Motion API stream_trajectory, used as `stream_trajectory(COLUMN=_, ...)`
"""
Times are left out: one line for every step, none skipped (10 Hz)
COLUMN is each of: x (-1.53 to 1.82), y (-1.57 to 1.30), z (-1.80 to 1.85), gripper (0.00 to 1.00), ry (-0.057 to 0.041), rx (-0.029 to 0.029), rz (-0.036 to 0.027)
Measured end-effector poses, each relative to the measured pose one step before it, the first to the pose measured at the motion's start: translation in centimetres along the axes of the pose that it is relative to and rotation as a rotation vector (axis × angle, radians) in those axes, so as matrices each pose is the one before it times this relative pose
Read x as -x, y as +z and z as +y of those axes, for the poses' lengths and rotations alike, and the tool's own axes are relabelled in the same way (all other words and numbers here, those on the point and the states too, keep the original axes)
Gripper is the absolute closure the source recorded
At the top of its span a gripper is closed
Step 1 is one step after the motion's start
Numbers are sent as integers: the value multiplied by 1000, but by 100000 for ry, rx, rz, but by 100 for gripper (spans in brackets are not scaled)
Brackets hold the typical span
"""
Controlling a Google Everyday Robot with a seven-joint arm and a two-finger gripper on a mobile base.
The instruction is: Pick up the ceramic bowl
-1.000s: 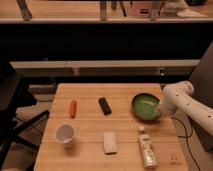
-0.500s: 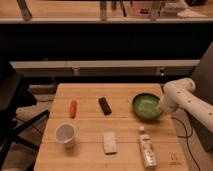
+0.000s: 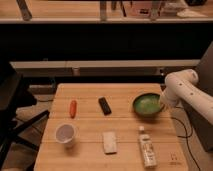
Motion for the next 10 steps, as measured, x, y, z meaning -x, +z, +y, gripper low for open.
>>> stream_trajectory(x=104, y=-963, z=-184, gripper=100, ry=-994, rx=719, rz=164)
stream_trajectory(x=-43, y=-1190, z=-345, gripper=100, ry=-824, rx=-6, rz=529)
stream_trajectory(x=-58, y=-1023, z=-294, gripper=100, ry=-752, rx=265, rz=499)
stream_trajectory(x=-9, y=-529, z=-332, gripper=100, ry=-601, rx=0, rz=247)
stream_trajectory(x=45, y=-104, z=-320, gripper=100, ry=-554, rx=-96, rz=114)
stream_trajectory(x=267, y=-60, z=-268, gripper=100, ry=-905, rx=66, rz=58)
stream_trajectory(x=71, y=-247, z=-82, gripper=100, ry=-664, rx=-280, rz=262)
stream_trajectory(x=-84, y=-541, z=-58, gripper=100, ry=-720, rx=-211, rz=464)
stream_trajectory(x=48, y=-831, z=7, gripper=100, ry=-910, rx=62, rz=-135)
stream_trajectory(x=-71, y=-420, z=-160, gripper=100, ry=-408, rx=-417, rz=211)
